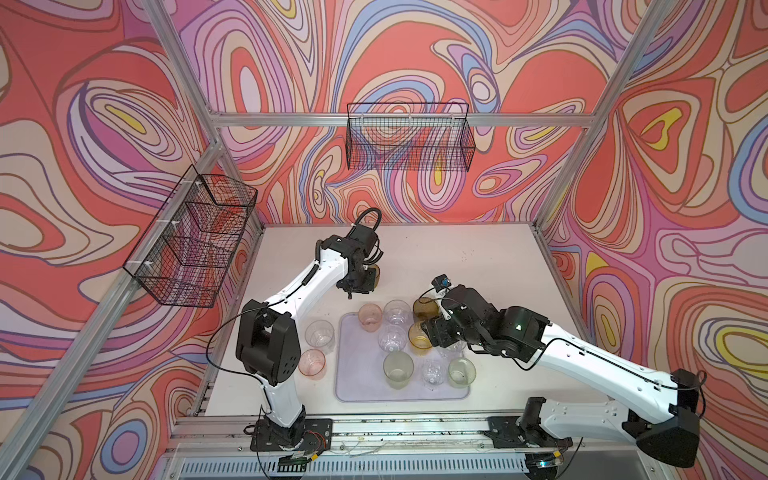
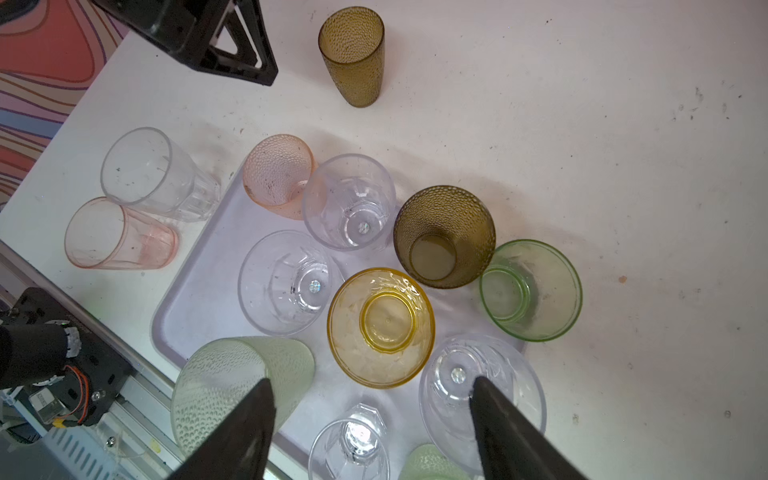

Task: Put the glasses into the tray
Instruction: 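Open the left gripper to release the pink frosted cup on the tray, then move the left gripper to the olive dimpled cup beyond the tray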

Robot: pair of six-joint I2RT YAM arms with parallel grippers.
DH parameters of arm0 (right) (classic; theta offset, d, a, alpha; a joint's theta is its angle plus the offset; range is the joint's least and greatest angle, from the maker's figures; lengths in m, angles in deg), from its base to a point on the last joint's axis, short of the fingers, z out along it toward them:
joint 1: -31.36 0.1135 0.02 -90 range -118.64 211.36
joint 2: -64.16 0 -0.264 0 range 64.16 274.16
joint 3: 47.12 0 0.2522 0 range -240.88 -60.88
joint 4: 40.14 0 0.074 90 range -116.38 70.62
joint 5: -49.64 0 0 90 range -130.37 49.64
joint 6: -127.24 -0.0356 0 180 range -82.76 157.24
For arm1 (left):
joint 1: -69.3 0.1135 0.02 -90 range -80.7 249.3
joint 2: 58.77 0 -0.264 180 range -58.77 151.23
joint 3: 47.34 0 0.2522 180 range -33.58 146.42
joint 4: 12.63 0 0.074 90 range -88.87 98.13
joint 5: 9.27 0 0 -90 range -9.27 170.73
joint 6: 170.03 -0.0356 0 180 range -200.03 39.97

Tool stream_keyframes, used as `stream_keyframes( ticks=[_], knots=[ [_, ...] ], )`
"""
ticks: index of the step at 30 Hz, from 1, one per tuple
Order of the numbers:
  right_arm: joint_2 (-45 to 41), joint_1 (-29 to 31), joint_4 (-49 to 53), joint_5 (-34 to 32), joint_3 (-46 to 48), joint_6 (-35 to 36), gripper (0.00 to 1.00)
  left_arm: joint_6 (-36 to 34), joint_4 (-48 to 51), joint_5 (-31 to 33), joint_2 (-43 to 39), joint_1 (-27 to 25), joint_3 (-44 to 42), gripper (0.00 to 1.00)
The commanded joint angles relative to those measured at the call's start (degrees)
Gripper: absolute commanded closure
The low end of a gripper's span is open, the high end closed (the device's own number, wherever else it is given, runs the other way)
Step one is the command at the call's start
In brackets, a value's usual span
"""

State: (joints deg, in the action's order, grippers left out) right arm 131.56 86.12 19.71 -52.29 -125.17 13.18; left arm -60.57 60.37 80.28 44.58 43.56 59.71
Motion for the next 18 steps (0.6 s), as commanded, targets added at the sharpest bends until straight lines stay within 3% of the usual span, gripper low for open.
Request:
stream_keyframes(
  ticks=[1, 18],
  knots=[
    [-2.03, -0.24, 0.98, -0.22, -1.08, -0.35, 0.23, -1.66, 2.55, 0.21, 2.2, 1.48, 3.05, 0.66],
    [-2.7, -0.21, 2.34, 0.61, -1.28, -1.62, 0.23, -1.89, -2.4, -2.67, 7.85, 6.44, 6.91, 0.62]
  ],
)
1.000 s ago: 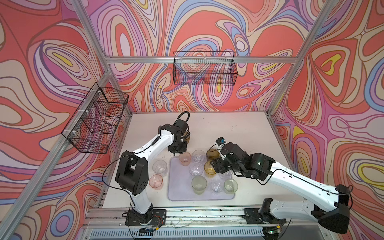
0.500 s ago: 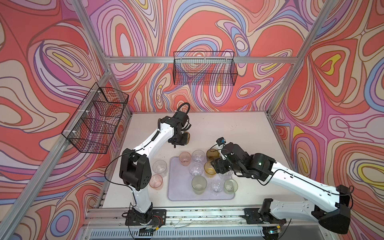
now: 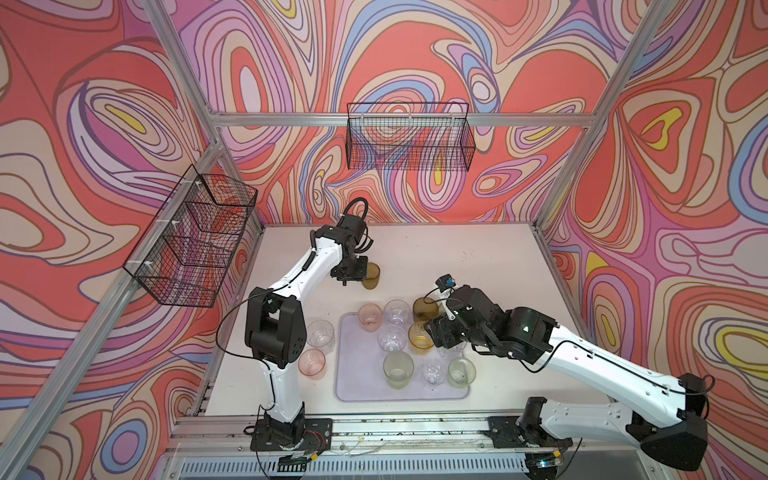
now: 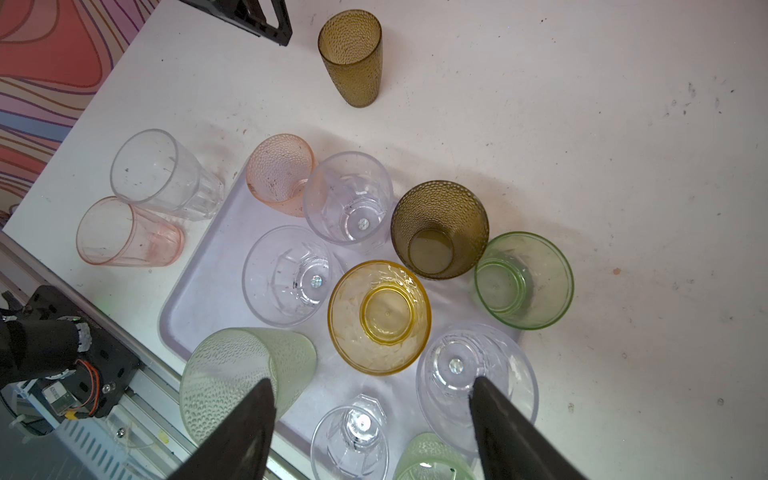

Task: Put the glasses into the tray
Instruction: 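Move the left gripper to the olive dimpled cup beyond the tray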

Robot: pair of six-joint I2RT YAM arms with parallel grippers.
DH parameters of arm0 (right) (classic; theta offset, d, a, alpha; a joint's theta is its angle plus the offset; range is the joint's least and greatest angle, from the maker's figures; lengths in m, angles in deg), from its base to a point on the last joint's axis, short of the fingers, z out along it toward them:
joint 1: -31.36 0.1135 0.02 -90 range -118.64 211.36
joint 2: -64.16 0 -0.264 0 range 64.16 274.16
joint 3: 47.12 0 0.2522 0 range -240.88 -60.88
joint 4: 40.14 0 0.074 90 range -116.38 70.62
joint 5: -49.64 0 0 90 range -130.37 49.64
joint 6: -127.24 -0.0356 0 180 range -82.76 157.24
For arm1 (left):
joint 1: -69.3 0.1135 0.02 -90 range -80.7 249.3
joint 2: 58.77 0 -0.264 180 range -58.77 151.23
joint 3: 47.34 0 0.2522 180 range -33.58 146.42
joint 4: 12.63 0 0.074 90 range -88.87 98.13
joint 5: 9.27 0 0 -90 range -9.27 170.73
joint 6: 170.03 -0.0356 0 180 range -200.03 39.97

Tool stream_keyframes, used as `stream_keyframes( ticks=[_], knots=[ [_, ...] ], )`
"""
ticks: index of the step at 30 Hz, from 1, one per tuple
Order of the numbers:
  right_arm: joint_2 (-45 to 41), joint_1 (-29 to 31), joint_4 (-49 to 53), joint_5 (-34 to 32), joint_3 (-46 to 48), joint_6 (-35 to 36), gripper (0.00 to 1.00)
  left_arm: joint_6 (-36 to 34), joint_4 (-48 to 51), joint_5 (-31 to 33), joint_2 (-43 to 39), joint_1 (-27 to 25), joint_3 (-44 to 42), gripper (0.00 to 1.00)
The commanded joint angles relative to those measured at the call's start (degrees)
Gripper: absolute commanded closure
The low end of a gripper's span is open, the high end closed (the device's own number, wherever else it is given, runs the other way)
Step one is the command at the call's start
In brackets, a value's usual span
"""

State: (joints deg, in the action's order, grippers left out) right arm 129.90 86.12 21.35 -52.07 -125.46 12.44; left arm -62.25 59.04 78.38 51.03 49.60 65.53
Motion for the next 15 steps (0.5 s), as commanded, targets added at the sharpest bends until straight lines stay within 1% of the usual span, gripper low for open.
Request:
stream_keyframes(
  ticks=[1, 8, 13, 15],
  knots=[
    [-1.13, -0.22, 0.53, 0.52, -0.84, -0.99, 0.23, -0.2, -0.95, -0.81, 2.01, 0.43, 1.73, 0.62],
    [-1.06, -0.19, 0.57, 0.81, -0.64, -1.46, 0.23, -0.12, -1.38, -0.99, 5.72, 0.67, 5.16, 0.63],
    [-0.96, -0.26, 0.48, 1.25, -0.55, -1.63, 0.23, 0.92, -2.79, -1.03, 6.93, 1.14, 6.07, 0.65],
    [-0.97, -0.2, 0.45, 1.28, -0.49, -1.59, 0.23, 1.2, -2.74, -0.56, 7.76, 1.3, 6.85, 0.67]
  ],
)
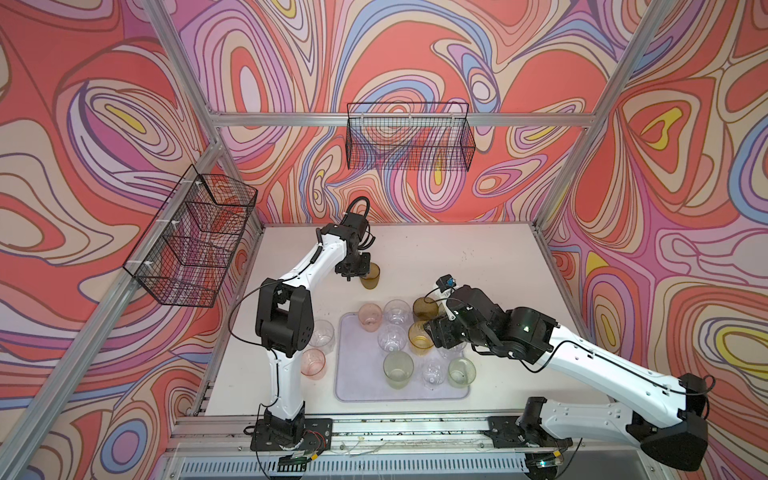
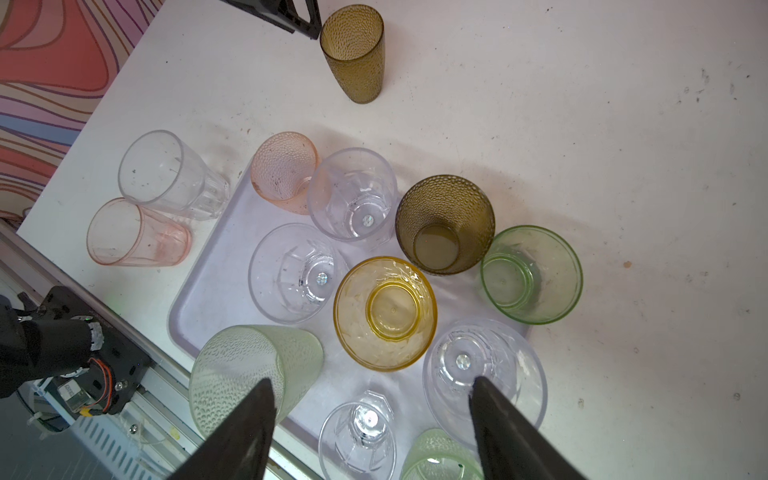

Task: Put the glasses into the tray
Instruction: 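Move the left gripper to the olive dimpled cup beyond the tray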

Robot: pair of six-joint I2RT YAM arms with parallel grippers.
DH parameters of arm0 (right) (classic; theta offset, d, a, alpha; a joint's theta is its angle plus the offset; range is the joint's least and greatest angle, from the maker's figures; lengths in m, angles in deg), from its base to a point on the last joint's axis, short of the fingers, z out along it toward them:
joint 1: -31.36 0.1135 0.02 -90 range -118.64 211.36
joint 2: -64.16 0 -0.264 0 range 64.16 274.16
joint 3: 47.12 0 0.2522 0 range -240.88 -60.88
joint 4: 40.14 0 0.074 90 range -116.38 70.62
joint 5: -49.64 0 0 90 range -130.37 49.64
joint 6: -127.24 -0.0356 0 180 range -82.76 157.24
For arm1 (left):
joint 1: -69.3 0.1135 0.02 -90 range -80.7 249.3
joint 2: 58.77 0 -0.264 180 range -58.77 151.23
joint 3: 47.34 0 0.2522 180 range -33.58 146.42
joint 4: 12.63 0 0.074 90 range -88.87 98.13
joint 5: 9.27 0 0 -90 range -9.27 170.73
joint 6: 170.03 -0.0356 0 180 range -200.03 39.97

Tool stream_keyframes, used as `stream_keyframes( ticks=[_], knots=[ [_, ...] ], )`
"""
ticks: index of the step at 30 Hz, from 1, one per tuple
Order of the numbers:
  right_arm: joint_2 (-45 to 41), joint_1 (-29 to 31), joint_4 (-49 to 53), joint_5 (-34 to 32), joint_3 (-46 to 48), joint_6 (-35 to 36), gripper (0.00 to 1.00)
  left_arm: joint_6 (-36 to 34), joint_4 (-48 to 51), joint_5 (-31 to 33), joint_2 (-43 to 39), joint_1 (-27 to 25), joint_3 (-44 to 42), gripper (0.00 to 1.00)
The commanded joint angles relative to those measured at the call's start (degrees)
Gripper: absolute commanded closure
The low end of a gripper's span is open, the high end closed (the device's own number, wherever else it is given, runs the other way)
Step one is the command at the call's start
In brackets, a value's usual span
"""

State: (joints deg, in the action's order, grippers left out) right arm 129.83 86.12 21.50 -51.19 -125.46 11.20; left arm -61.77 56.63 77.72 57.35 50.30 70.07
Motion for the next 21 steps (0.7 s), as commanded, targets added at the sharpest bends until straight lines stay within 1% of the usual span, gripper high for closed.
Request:
stream_keyframes(
  ticks=[1, 6, 21],
  knots=[
    [-1.01, -0.18, 0.32, 0.46, -0.38, -0.37, 0.23, 0.79, -0.23, 0.36, 1.91, 0.64, 2.72, 0.67],
    [-0.98, -0.26, 0.14, 0.55, -0.34, -0.39, 0.23, 1.07, -0.97, 0.85, 3.74, 0.79, 3.76, 0.71],
    [-0.67, -0.23, -0.17, 1.14, -0.12, -0.26, 0.23, 1.6, -2.33, 1.55, 7.28, 1.25, 5.37, 0.75]
  ],
)
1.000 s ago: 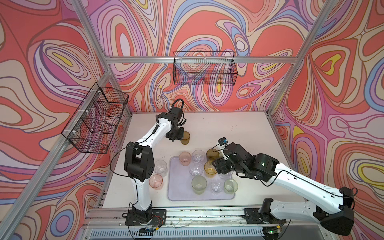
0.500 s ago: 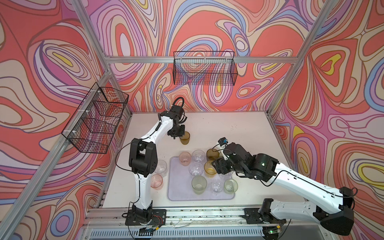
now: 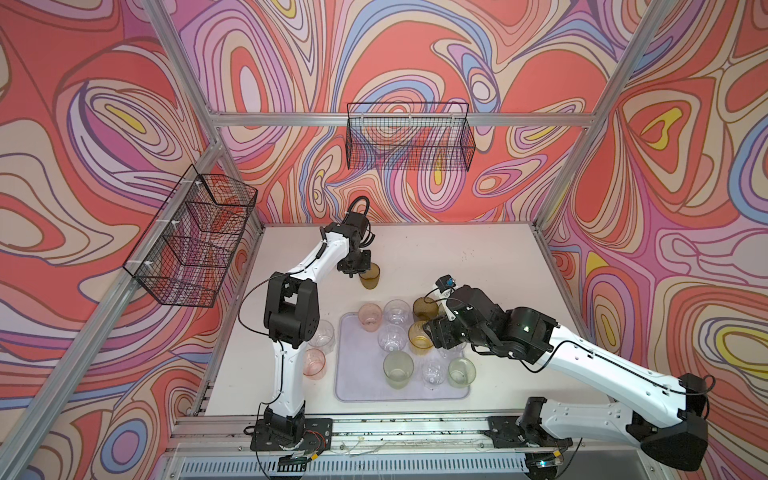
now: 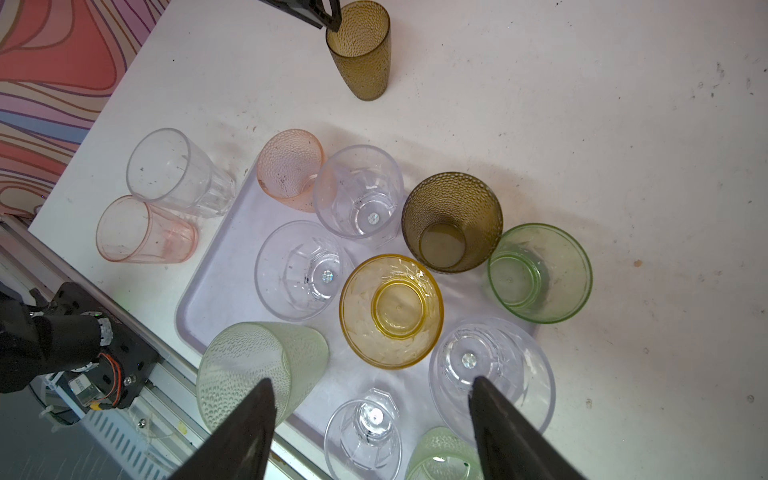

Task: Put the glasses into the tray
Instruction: 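Move the left gripper to the olive dimpled cup beyond the tray, then close the left gripper on the olive dimpled cup's rim and lift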

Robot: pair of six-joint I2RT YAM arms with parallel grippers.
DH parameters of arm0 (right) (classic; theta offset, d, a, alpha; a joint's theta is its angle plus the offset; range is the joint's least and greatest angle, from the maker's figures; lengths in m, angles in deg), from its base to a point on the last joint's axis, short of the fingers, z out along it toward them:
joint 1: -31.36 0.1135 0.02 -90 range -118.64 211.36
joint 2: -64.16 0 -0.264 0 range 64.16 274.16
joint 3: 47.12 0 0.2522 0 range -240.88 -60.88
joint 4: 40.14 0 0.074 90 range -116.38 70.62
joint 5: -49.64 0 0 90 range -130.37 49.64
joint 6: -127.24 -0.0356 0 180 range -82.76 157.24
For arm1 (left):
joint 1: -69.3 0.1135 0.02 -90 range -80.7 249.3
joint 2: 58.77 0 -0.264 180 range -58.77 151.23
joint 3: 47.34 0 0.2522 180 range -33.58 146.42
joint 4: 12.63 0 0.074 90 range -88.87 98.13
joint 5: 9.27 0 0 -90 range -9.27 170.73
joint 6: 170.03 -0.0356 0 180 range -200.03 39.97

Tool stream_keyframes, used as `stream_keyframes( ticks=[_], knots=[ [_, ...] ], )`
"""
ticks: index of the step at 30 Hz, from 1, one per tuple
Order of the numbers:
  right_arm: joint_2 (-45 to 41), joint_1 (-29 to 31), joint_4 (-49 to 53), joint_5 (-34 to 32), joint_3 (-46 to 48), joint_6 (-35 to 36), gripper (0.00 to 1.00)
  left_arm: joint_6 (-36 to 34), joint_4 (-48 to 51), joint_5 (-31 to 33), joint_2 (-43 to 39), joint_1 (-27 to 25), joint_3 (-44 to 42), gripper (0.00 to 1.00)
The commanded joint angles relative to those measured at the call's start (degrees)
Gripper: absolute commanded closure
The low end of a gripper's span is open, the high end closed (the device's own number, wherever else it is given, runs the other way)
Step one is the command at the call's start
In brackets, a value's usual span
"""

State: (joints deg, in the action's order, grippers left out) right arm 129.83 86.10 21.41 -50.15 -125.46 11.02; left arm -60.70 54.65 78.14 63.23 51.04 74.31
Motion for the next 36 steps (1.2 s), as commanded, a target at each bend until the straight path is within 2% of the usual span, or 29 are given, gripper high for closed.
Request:
stream_keyframes(
  ticks=[1, 26, 36],
  knots=[
    [-0.56, -0.23, -0.15, 0.18, -0.06, -0.07, 0.23, 0.58, -0.47, 1.1, 1.58, 0.56, 1.0, 0.76],
    [0.16, -0.22, -0.28, 0.59, -0.18, 0.21, 0.23, 0.44, -0.87, 0.75, 2.9, 1.09, 0.47, 0.87],
    [0.01, -0.21, -0.26, 0.81, 0.06, 0.11, 0.24, 0.01, -0.4, 0.7, 2.21, 1.16, 0.84, 0.95]
  ],
)
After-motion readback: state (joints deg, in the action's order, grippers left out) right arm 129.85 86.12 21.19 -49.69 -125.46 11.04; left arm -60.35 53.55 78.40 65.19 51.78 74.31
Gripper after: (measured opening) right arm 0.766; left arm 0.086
